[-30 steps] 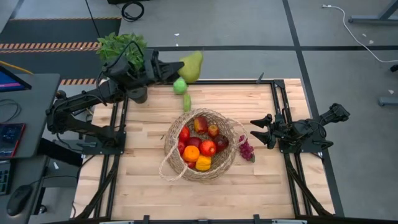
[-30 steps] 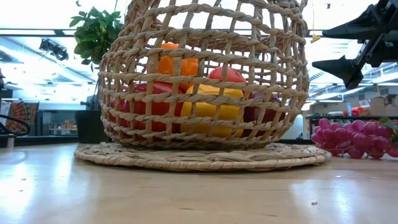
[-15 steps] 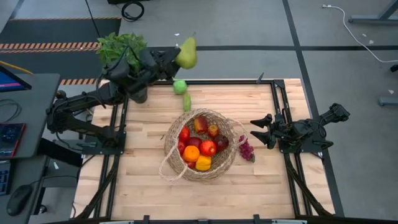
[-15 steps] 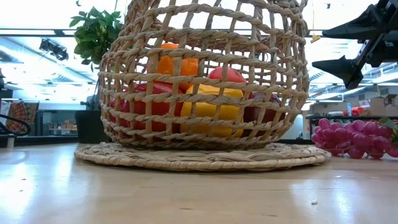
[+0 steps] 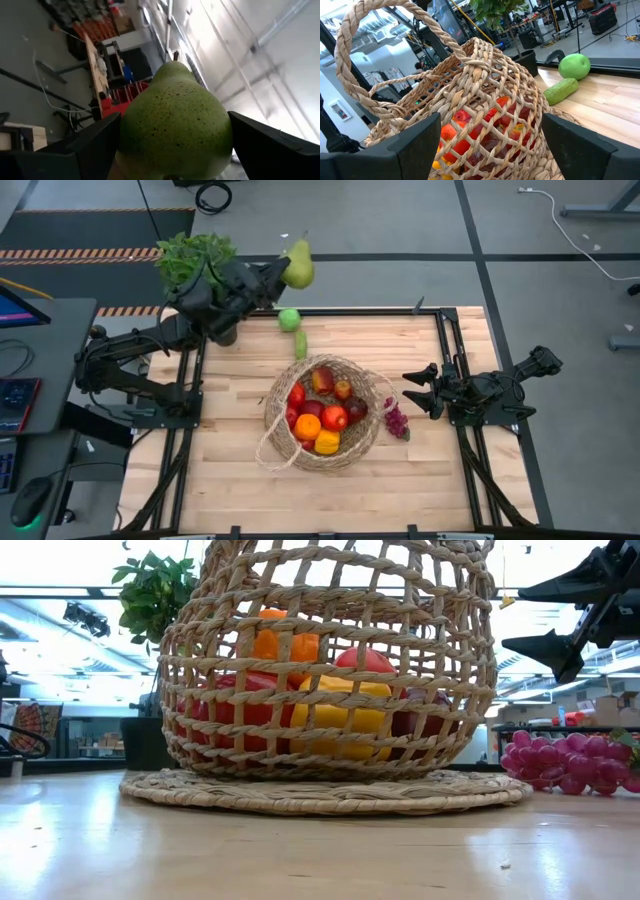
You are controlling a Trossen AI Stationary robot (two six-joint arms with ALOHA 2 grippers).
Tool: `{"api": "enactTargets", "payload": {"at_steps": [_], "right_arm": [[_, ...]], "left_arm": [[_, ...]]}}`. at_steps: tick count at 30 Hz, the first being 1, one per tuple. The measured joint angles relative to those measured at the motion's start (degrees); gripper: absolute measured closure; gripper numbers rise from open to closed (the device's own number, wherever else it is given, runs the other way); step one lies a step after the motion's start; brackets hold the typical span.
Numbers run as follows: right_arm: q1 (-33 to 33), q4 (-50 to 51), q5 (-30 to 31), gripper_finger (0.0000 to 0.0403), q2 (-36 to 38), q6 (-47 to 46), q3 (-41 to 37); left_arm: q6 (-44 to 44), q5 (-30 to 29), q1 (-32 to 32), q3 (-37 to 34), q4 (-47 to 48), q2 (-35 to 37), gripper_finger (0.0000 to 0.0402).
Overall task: Build produce basket
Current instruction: Put the pear into the woven basket
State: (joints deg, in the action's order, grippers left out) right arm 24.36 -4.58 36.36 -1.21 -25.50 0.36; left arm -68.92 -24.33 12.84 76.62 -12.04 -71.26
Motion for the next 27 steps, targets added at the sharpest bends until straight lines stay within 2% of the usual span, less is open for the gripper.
{"api": "enactTargets", "payload": {"at_steps": [3,5,10,16,20,27], "right_arm": [[0.00,0.00,0.00,0.0054,0.00,-0.01,0.00],[0.00,-0.01,0.00,0.0054,0.00,0.00,0.00],[-0.01,-0.01,0.00,0.0054,-0.01,0.00,0.01],[-0.02,-0.04,0.00,0.0054,-0.02,-0.01,0.01],[-0.02,-0.02,0.00,0.0054,-0.02,-0.01,0.00],[-0.02,-0.02,0.00,0.0054,-0.02,0.00,0.00]], "left_arm": [[4.96,5.43,0.04,0.00,-0.58,0.02,0.0049],[5.02,9.08,-0.58,0.00,-0.55,-0.16,0.0049],[5.09,11.62,-4.83,0.00,0.88,-2.61,0.0049],[6.46,21.72,-7.90,0.00,14.72,-5.03,0.0049],[14.50,22.68,-10.74,-0.02,24.23,-4.96,0.0049],[15.59,22.43,-13.81,0.00,32.56,-5.67,0.0049]]}}
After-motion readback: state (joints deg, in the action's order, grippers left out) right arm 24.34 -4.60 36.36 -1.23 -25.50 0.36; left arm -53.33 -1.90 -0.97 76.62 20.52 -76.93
